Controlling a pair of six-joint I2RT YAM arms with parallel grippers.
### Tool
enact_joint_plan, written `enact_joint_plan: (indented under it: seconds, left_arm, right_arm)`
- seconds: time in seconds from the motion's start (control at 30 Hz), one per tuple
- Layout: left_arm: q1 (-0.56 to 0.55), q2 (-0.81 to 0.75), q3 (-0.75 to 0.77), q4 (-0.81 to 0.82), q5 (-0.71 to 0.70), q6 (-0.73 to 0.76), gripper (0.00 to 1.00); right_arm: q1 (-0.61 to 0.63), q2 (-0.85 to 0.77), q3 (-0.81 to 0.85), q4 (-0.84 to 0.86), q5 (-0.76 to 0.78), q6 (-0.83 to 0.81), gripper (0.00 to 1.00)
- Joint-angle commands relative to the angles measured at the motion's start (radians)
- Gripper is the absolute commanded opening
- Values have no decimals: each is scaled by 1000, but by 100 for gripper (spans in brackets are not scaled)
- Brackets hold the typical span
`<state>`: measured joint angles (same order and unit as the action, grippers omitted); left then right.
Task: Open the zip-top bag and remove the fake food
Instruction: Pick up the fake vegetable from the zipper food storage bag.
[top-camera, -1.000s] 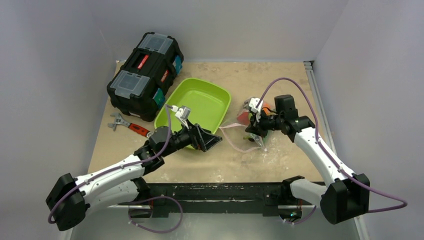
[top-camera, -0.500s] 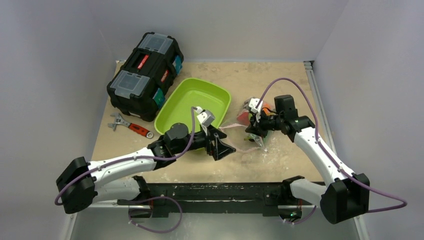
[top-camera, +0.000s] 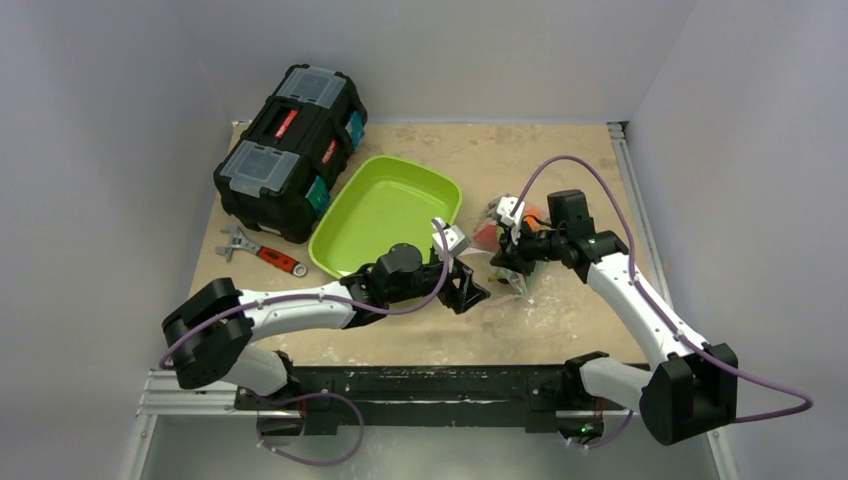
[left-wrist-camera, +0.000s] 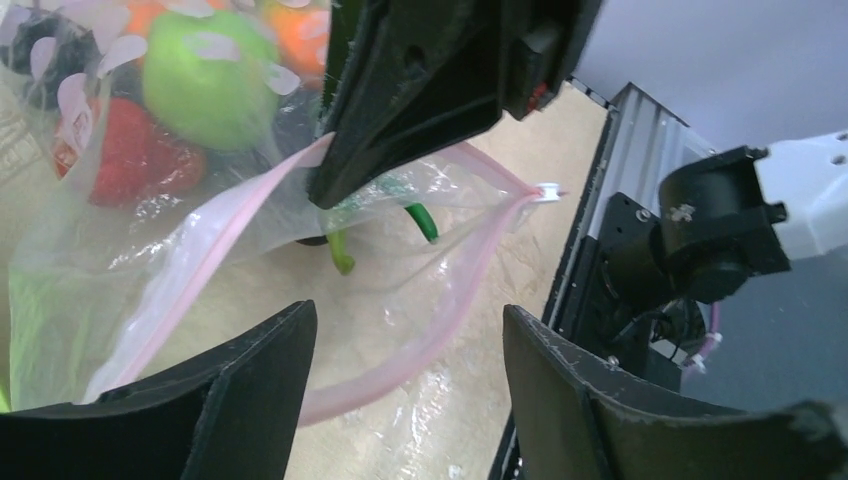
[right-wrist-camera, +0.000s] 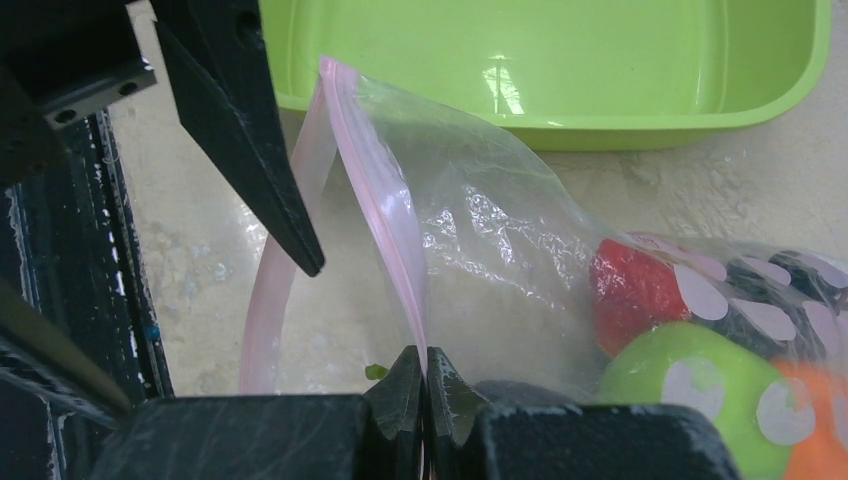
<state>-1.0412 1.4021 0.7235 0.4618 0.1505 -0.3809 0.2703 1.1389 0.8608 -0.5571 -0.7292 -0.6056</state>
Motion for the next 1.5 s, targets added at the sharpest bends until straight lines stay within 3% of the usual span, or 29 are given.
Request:
enact_joint_plan:
  seconds: [0.0, 0.17, 0.73, 1.47]
  left_arm:
    - [-2, 74, 71, 69, -67, 28, 64]
    - [-2, 134, 91, 92, -118, 35, 57]
    - [-62, 293, 126, 220, -244, 70, 48]
    - [-86, 380, 130, 252, -248, 179, 40]
  right_arm:
    - [3, -1, 21, 5, -33, -14, 0]
    - [3, -2, 21, 4, -37, -14, 0]
    - [3, 1, 29, 3, -71, 1, 0]
    - [3, 4, 35, 9, -90, 16, 0]
